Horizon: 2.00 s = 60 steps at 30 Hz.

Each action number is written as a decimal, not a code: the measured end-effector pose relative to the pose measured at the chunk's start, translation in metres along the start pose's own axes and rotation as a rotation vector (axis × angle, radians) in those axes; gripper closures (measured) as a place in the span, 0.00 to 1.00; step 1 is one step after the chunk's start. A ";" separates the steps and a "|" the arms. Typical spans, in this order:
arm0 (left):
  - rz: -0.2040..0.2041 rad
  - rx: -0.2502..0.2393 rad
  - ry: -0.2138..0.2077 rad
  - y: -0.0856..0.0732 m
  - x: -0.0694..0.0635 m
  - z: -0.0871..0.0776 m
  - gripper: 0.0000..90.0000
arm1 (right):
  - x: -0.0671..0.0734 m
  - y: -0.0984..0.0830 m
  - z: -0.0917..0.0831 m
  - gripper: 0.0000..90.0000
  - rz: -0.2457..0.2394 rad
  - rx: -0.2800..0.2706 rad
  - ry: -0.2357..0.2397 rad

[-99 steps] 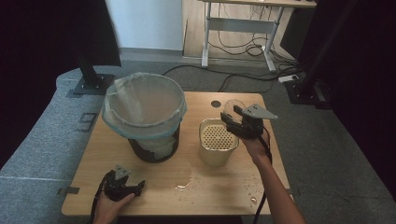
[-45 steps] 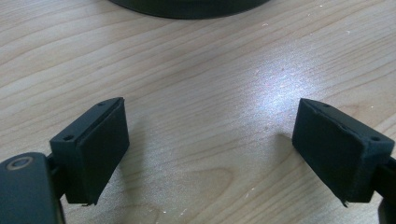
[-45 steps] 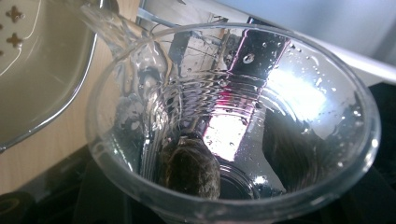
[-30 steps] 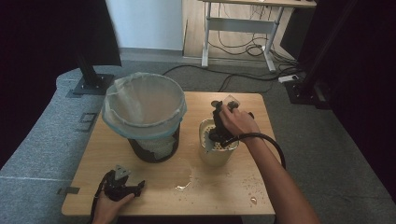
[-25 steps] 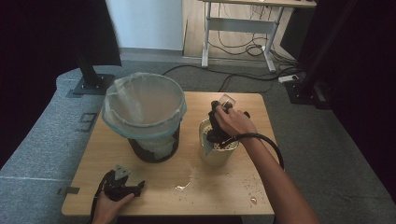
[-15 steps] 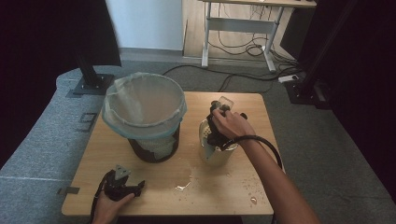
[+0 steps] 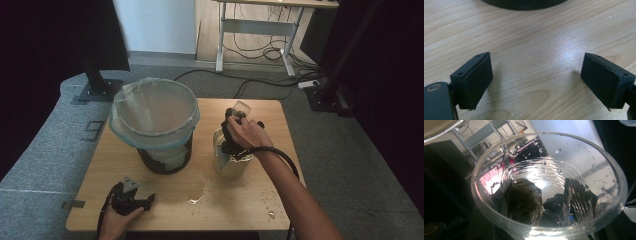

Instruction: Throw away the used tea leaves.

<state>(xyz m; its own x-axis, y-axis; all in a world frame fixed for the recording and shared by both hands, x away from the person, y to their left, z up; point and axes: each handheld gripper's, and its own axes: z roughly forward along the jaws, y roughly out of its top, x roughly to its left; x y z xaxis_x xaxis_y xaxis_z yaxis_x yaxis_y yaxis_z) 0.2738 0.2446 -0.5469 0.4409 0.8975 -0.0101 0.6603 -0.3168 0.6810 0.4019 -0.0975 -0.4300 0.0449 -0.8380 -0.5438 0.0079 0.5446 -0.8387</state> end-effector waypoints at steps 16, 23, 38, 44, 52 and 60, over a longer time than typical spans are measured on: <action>0.001 0.003 0.002 0.001 0.000 0.000 0.11 | -0.001 0.004 -0.001 0.49 -0.020 -0.002 -0.024; 0.000 0.004 0.002 0.001 0.000 0.001 0.10 | 0.001 0.008 0.003 0.49 -0.051 0.031 -0.032; 0.003 0.005 -0.001 0.001 0.000 0.001 0.10 | 0.003 -0.004 0.002 0.49 0.406 -0.020 0.149; 0.002 0.004 0.001 0.001 0.000 0.001 0.10 | -0.006 -0.025 0.001 0.49 0.945 -0.087 0.270; 0.001 0.003 0.001 0.001 0.000 0.001 0.10 | -0.004 -0.070 -0.002 0.49 1.628 -0.259 0.447; 0.001 0.003 0.002 0.001 0.000 0.001 0.10 | 0.014 -0.082 0.001 0.49 2.042 -0.422 0.631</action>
<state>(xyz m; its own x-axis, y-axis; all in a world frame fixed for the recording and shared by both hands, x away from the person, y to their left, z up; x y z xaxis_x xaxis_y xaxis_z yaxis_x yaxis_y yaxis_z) 0.2746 0.2441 -0.5472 0.4408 0.8976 -0.0080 0.6615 -0.3187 0.6789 0.4024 -0.1540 -0.3687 -0.5401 0.7826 -0.3095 0.2249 0.4886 0.8430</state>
